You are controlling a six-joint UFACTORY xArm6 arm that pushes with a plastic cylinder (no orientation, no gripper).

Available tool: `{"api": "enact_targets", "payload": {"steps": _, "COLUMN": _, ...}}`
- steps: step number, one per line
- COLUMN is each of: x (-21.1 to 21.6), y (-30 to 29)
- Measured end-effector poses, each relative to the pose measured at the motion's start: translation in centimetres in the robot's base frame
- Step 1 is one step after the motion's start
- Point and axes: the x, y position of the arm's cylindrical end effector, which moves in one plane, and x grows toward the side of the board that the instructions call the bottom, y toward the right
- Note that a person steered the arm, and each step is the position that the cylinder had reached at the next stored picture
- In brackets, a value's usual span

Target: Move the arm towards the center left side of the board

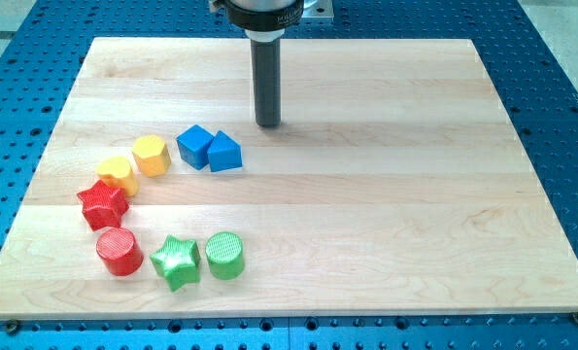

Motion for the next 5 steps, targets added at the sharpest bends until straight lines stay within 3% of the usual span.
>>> {"api": "enact_targets", "payload": {"steps": 1, "x": -0.9, "y": -2.4}}
{"api": "enact_targets", "payload": {"steps": 2, "x": -2.0, "y": -12.7}}
{"api": "enact_targets", "payload": {"steps": 3, "x": -1.9, "y": -18.8}}
{"api": "enact_targets", "payload": {"steps": 4, "x": -1.9, "y": -17.0}}
{"api": "enact_targets", "payload": {"steps": 5, "x": -1.9, "y": -8.3}}
